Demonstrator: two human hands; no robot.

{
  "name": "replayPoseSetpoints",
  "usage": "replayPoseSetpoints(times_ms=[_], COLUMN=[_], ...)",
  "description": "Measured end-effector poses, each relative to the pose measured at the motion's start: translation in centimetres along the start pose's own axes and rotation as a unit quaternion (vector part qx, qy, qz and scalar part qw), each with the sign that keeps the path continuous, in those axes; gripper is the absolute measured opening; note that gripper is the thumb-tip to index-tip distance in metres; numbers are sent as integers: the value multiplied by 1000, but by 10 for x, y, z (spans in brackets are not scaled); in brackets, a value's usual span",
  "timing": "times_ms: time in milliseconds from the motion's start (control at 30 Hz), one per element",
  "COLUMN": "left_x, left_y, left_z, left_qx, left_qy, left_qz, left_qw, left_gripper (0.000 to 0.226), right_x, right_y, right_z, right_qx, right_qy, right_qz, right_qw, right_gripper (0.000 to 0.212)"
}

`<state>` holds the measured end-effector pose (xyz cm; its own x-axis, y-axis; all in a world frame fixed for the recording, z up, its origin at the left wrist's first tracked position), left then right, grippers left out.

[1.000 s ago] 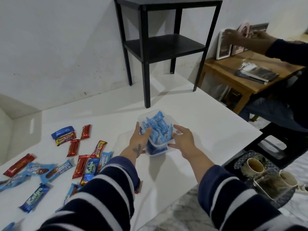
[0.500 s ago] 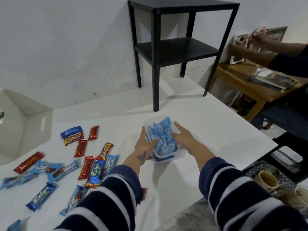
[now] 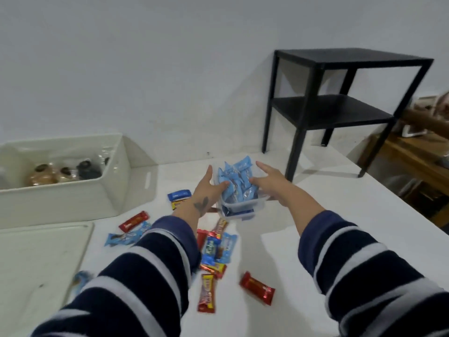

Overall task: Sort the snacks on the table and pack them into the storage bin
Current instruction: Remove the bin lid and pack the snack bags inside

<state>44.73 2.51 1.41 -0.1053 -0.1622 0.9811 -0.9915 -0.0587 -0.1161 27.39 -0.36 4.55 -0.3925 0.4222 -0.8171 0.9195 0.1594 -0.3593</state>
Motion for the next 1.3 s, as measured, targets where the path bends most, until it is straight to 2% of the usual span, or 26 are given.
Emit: replayPoseSetpoints(times_ms=[367,733,867,1033,1200,1300], left_x=[82,59,29,-26,-73,-93], left_y=[-250,-439,-478,-495,-490,-486], left_z=[6,8,22,54,76,85], left_qx=[68,136,149,103,16,-13], left_qy=[103,62,31,-52,-153,-199], left_qz=[37,49,68,101,139,142], left_qw=[992,988,986,988,978,970], left_gripper=[76,70,70,73,78,65], right_x=[-177,-251,-251,-223,-197,-181], right_y=[185,373,425,467,487,502], right_z=[-31,-16,2,33,56,71], right_qx=[-32,-69,-92,-104,-123,-146], right_qy=[-103,-138,-118,-63,-5,26], right_qz=[27,-9,-40,-90,-148,-189], right_qw=[994,988,988,989,981,971], right_gripper=[61,65,66,63,34,20])
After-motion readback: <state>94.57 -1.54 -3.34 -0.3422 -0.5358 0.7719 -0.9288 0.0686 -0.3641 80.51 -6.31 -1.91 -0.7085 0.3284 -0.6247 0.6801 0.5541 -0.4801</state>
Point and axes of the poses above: each hand's wrist, its own z-axis towards the middle knuckle, its own y-axis out of the palm, x = y × z, the point moved 10 cm from there along z, towards the middle knuckle, and after that the axes turned 10 degrees about y, right-handed, at the moved point
